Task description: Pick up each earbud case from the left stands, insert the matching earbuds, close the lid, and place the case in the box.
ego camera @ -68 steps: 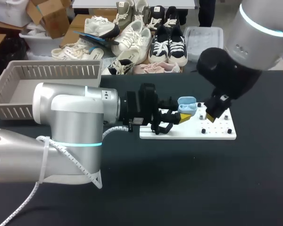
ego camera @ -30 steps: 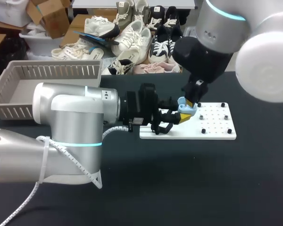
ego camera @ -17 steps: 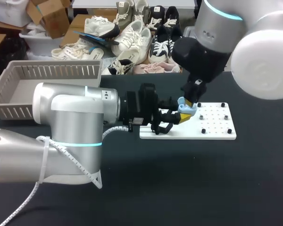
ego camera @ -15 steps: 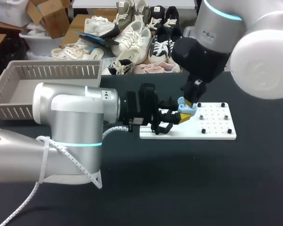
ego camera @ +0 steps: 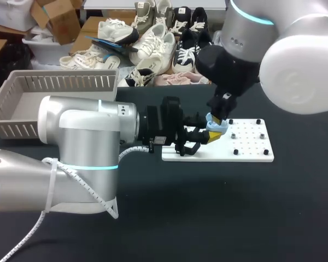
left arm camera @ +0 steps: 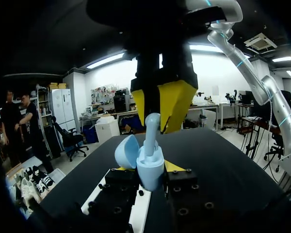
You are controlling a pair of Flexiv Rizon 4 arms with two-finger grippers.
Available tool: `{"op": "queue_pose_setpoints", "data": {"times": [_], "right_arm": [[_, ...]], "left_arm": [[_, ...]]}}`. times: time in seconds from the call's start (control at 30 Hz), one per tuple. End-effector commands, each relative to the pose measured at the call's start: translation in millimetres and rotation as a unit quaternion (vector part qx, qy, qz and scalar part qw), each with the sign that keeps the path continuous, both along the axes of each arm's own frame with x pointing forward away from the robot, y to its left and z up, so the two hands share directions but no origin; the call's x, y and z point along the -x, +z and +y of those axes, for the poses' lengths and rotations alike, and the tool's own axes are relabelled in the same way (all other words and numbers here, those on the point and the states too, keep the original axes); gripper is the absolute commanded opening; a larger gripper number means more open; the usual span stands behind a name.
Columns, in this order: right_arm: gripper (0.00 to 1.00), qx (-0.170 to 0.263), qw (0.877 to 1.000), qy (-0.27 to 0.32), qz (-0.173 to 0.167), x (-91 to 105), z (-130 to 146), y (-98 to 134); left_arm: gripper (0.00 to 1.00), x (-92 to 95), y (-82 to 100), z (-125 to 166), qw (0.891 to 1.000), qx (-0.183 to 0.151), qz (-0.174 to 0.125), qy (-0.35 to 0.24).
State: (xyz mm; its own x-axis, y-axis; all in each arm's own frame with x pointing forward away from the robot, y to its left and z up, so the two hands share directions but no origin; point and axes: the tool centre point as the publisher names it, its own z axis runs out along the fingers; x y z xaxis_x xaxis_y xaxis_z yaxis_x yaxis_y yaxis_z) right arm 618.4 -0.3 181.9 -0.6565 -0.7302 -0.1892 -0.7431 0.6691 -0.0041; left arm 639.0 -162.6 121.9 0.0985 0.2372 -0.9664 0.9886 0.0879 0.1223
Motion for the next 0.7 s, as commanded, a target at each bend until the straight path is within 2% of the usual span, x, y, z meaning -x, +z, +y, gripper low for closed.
{"op": "queue_pose_setpoints", "data": {"times": [0.03,0.7], "right_arm": [[0.00,0.004,1.000,-0.001,0.003,-2.4,2.4,-0.3],[0.00,0.007,1.000,0.000,0.007,-4.5,4.7,-4.9]], "left_arm": [[0.00,3.1,-1.1,-1.6,1.000,0.002,-0.003,0.010],[0.00,3.1,-1.1,-1.6,1.000,0.002,-0.003,0.010]]}}
